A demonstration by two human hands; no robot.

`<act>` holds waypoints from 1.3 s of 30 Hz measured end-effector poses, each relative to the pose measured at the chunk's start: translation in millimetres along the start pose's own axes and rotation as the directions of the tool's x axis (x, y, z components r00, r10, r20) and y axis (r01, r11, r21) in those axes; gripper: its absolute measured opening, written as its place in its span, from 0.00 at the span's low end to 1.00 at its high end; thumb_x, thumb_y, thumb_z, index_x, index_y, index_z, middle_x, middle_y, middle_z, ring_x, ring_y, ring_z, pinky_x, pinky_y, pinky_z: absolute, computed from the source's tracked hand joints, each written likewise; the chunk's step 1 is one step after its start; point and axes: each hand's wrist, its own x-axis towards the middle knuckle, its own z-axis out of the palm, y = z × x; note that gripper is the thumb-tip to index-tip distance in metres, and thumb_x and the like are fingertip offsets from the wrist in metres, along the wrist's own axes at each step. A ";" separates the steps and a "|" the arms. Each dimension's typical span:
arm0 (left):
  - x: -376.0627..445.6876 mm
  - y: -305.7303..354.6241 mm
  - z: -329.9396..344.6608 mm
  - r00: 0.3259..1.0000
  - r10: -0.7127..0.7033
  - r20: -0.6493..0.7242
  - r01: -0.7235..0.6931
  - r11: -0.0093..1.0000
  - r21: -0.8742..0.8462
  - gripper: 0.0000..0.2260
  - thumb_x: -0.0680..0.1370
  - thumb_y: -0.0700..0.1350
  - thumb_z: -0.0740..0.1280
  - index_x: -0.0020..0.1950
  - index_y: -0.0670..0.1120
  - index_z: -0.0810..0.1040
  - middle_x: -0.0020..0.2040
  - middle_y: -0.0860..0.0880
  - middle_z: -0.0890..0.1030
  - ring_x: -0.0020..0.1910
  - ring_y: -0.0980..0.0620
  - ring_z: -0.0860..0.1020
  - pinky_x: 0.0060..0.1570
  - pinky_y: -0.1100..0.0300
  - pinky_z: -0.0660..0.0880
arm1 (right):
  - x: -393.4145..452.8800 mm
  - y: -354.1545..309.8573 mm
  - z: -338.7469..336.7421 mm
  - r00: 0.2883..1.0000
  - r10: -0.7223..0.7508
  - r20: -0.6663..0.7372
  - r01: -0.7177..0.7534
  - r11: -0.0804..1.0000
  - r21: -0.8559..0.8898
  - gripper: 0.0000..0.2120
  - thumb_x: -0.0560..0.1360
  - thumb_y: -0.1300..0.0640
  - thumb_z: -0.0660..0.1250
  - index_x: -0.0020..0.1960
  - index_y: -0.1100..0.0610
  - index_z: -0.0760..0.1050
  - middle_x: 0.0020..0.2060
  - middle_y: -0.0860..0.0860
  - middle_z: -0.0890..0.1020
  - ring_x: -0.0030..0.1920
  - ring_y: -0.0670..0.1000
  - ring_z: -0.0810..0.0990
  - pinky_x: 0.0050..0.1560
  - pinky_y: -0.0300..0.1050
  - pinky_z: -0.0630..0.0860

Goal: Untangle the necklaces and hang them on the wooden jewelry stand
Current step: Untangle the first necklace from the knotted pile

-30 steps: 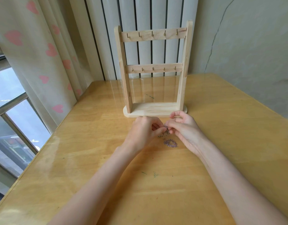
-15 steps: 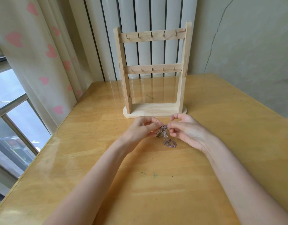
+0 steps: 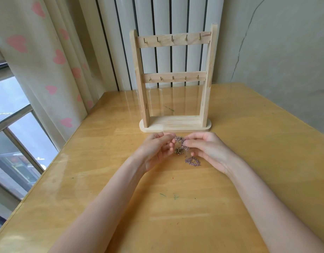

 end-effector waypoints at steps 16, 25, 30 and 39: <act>-6.7 -1.5 3.4 0.984 0.143 0.109 -0.173 0.923 0.345 0.04 0.75 0.40 0.67 0.41 0.43 0.78 0.33 0.50 0.79 0.31 0.56 0.74 0.35 0.66 0.73 | -1.1 -6.3 -3.9 0.979 -0.187 -0.078 0.181 0.980 -0.080 0.02 0.74 0.64 0.67 0.43 0.60 0.78 0.28 0.51 0.78 0.29 0.46 0.73 0.29 0.33 0.68; -2.7 -3.5 4.8 0.972 0.233 -0.027 -0.207 0.905 0.373 0.09 0.79 0.40 0.60 0.40 0.43 0.74 0.31 0.53 0.73 0.32 0.59 0.73 0.37 0.66 0.72 | -1.7 -5.4 -3.3 0.984 -0.179 0.014 0.180 0.973 -0.148 0.07 0.73 0.68 0.67 0.47 0.59 0.78 0.34 0.53 0.80 0.37 0.50 0.75 0.34 0.33 0.72; -1.3 -0.1 -6.8 0.967 0.234 -0.098 -0.194 0.932 0.306 0.08 0.79 0.40 0.60 0.40 0.44 0.73 0.34 0.50 0.76 0.30 0.59 0.72 0.34 0.68 0.72 | 5.3 -3.1 -9.9 0.903 -0.343 -0.260 0.190 0.860 -0.474 0.07 0.73 0.65 0.67 0.42 0.53 0.78 0.34 0.50 0.80 0.37 0.48 0.77 0.37 0.32 0.71; -2.8 -4.5 3.9 0.968 0.241 0.074 -0.251 0.902 0.350 0.13 0.79 0.37 0.61 0.61 0.47 0.73 0.59 0.48 0.78 0.56 0.54 0.79 0.55 0.61 0.76 | -1.7 -7.7 0.8 0.969 -0.235 -0.080 0.187 0.904 -0.385 0.08 0.73 0.67 0.63 0.41 0.56 0.77 0.31 0.47 0.76 0.30 0.41 0.72 0.36 0.31 0.69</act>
